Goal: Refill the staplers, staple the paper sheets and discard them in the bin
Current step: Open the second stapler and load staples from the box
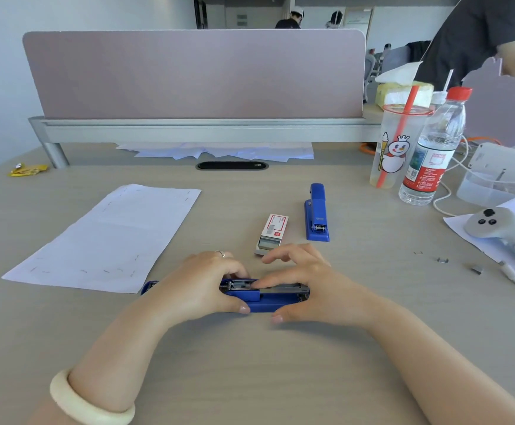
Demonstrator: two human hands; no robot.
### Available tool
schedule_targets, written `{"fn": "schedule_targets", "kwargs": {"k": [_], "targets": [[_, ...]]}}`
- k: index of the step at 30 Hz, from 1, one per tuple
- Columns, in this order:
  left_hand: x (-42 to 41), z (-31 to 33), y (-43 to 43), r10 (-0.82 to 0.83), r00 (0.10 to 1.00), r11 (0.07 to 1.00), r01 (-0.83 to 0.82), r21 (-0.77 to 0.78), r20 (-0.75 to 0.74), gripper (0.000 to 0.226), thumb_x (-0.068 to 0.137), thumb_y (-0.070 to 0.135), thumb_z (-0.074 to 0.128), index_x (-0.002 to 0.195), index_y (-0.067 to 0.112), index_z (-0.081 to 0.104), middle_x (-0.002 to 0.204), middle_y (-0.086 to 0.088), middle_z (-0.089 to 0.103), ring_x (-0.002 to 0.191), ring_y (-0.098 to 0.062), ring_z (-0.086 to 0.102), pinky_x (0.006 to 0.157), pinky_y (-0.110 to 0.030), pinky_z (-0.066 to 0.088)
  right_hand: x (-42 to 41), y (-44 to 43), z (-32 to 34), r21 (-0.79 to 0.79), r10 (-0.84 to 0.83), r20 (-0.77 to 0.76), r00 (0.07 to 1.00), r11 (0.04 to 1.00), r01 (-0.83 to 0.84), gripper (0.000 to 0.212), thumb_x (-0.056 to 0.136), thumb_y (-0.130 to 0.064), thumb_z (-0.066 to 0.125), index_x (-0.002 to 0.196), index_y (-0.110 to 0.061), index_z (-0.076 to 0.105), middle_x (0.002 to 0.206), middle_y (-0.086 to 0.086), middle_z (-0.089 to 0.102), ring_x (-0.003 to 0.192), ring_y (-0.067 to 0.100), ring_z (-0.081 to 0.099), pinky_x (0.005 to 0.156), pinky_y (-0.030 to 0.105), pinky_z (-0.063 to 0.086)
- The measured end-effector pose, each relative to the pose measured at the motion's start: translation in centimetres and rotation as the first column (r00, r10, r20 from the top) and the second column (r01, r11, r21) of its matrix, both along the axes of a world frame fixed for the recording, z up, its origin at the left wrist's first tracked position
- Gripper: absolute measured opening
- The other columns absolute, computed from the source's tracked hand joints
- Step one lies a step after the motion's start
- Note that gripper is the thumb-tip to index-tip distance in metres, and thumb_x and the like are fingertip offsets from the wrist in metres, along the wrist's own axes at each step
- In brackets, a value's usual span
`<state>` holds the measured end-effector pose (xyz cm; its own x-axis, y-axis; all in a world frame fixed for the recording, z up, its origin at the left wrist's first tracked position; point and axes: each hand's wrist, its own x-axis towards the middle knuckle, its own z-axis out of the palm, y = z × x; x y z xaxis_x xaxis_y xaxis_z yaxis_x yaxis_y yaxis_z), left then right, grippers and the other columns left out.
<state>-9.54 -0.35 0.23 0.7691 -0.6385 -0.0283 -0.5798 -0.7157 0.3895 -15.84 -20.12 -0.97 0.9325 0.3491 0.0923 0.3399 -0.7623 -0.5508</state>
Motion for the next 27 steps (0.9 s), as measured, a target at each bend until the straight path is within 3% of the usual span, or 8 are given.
{"fn": "schedule_targets", "kwargs": {"k": [5,11,14,16,18,21,24,27], "targets": [[-0.1,-0.2,0.2,-0.002,1.0,1.0,0.002,-0.022,-0.003,0.026,0.069,0.041,0.074,0.092,0.035,0.063,0.097,0.011,0.057,0.091,-0.013,0.052,0.07,-0.022,0.037,-0.5,-1.3,0.1,0.032,-0.028,-0.034,0.999,0.999,0.029,0.041,0.07,-0.042,0.075,0.108,-0.049,0.062,0.128,-0.023,0.043,0.125,0.006,0.024,0.107,0.024,0.022],[-0.4,0.3,2.2,0.034,0.999,0.999,-0.034,0.009,0.015,0.032,0.07,0.037,0.074,0.099,0.033,0.063,0.098,0.011,0.057,0.092,-0.008,0.051,0.081,-0.026,0.042,-0.9,-3.1,1.2,0.236,-0.073,-0.154,0.985,0.966,0.108,0.033,0.071,-0.025,0.077,0.099,-0.04,0.068,0.116,-0.025,0.056,0.109,-0.015,0.042,0.087,0.001,0.032],[0.1,0.5,4.7,0.072,0.994,0.993,-0.079,0.092,0.081,0.027,0.068,0.042,0.074,0.089,0.042,0.057,0.091,0.016,0.055,0.088,-0.001,0.048,0.072,-0.015,0.034,-0.6,-4.8,0.9,0.11,-0.151,-0.162,0.975,0.979,0.17,0.04,0.064,-0.033,0.08,0.096,-0.047,0.06,0.108,-0.02,0.057,0.1,-0.008,0.048,0.081,0.011,0.038],[0.9,0.6,6.4,0.094,0.989,0.981,-0.112,0.16,0.113,0.025,0.067,0.045,0.074,0.075,0.046,0.05,0.089,0.015,0.054,0.088,-0.004,0.046,0.07,-0.017,0.03,-0.4,-5.3,0.3,-0.022,-0.168,-0.165,0.972,0.986,0.167,0.037,0.06,-0.039,0.081,0.088,-0.047,0.057,0.105,-0.013,0.055,0.097,-0.002,0.048,0.085,0.021,0.042],[1.5,0.6,7.7,0.123,0.988,0.977,-0.137,0.163,0.093,0.022,0.066,0.043,0.076,0.067,0.043,0.053,0.091,0.013,0.055,0.089,-0.004,0.044,0.072,-0.02,0.033,-0.2,-5.2,-0.1,-0.01,-0.174,-0.149,0.973,0.985,0.175,0.03,0.06,-0.034,0.081,0.08,-0.042,0.059,0.1,-0.008,0.057,0.091,0.001,0.051,0.083,0.024,0.045],[1.7,1.6,8.6,0.175,0.984,0.985,-0.175,0.001,-0.036,0.022,0.061,0.038,0.08,0.076,0.038,0.064,0.088,0.008,0.061,0.086,-0.006,0.053,0.08,-0.026,0.044,0.0,-5.1,-0.3,0.061,-0.154,-0.123,0.98,0.985,0.162,0.027,0.063,-0.026,0.081,0.076,-0.037,0.06,0.096,-0.004,0.058,0.08,0.002,0.052,0.074,0.019,0.042],[1.3,3.8,7.9,0.184,0.971,0.953,-0.215,-0.215,-0.156,0.031,0.054,0.032,0.081,0.081,0.033,0.067,0.081,0.009,0.069,0.071,-0.006,0.061,0.066,-0.013,0.047,0.2,-5.1,-0.6,0.099,-0.155,-0.127,0.98,0.981,0.168,0.026,0.064,-0.024,0.081,0.076,-0.035,0.061,0.095,-0.002,0.059,0.076,0.003,0.052,0.072,0.018,0.043],[0.8,5.3,5.5,0.162,0.969,0.88,-0.227,-0.416,-0.186,0.033,0.055,0.027,0.077,0.085,0.027,0.065,0.088,0.005,0.07,0.074,-0.015,0.065,0.073,-0.024,0.051,0.2,-4.9,-0.8,0.131,-0.159,-0.142,0.977,0.975,0.178,0.024,0.065,-0.022,0.081,0.08,-0.029,0.064,0.09,-0.006,0.057,0.073,0.002,0.052,0.07,0.017,0.042]]}}
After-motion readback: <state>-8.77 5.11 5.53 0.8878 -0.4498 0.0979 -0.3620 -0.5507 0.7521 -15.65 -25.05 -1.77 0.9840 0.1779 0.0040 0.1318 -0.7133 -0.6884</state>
